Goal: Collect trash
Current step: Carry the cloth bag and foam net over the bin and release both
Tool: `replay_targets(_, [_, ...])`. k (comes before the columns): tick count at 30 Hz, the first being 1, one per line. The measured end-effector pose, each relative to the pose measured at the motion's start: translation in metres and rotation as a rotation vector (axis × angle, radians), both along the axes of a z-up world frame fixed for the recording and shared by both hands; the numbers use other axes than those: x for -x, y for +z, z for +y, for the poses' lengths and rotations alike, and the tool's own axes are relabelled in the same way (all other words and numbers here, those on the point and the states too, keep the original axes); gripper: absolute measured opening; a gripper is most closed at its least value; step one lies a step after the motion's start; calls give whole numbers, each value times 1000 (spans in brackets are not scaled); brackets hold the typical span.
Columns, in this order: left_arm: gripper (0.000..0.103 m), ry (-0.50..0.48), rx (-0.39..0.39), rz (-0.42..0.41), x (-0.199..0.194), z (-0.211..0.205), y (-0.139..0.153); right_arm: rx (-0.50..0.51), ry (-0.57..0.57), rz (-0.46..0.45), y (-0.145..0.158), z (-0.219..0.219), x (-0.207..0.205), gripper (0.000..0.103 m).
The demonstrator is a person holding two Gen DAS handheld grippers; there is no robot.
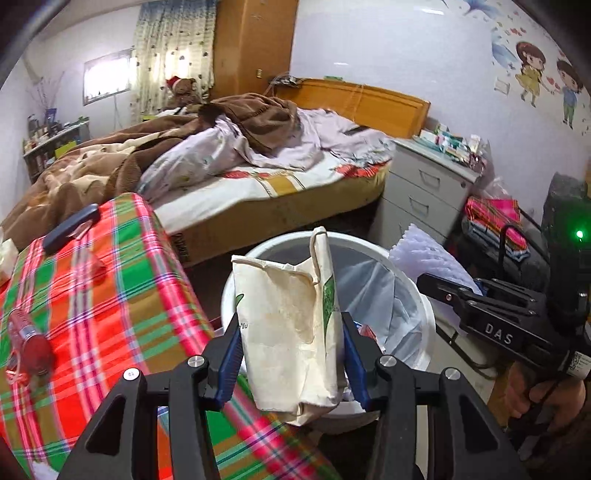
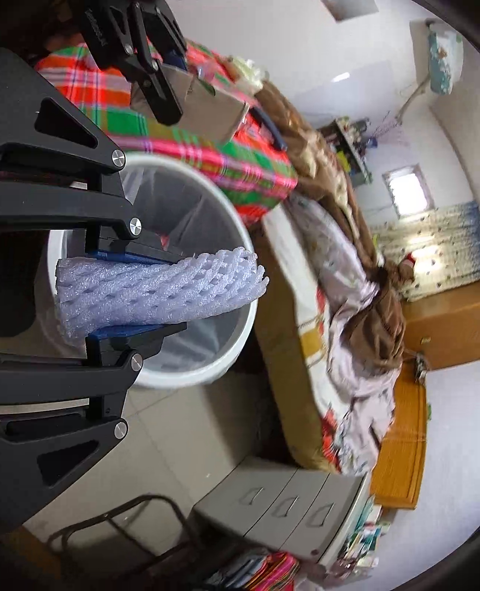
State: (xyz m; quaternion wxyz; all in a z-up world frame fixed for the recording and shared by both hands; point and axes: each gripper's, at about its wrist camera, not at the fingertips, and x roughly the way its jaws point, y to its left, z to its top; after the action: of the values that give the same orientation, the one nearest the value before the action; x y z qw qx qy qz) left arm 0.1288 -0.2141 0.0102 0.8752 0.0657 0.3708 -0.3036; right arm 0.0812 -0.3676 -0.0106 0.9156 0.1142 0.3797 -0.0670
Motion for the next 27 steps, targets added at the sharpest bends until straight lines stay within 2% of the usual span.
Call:
replay_targets(5, [50, -10, -20, 52, -11, -15, -19, -15, -1, 52, -15, -7, -7, 27])
replay_targets(10, [50, -9, -28, 54, -16, -20, -26, -17, 4, 74, -23, -10, -9, 28])
replay_targets(15, [58, 14, -27, 63, -21, -17, -28, -2, -5, 91, -26, -12, -10, 30])
replay_targets(16, [64, 17, -24, 60, -22, -15, -27, 5, -5, 95, -26, -11, -11, 33])
replay_targets(17, [66, 22, -21, 57, -22, -14, -27, 11, -4, 97, -26, -11, -10, 39])
replay_targets(18, [66, 25, -17, 57, -23, -12, -27, 12, -3, 97, -27, -10, -11, 44])
replay_targets(19, [66, 28, -15, 59, -24, -12, -26, 12, 0, 92, -26, -10, -9, 57])
replay_targets(20, [66, 31, -16, 61, -24, -10, -27, 11, 2, 89, -26, -10, -10, 61])
replay_targets(27, [66, 46, -6, 46, -20, 0, -21, 8, 4, 73, -21, -7, -9, 61])
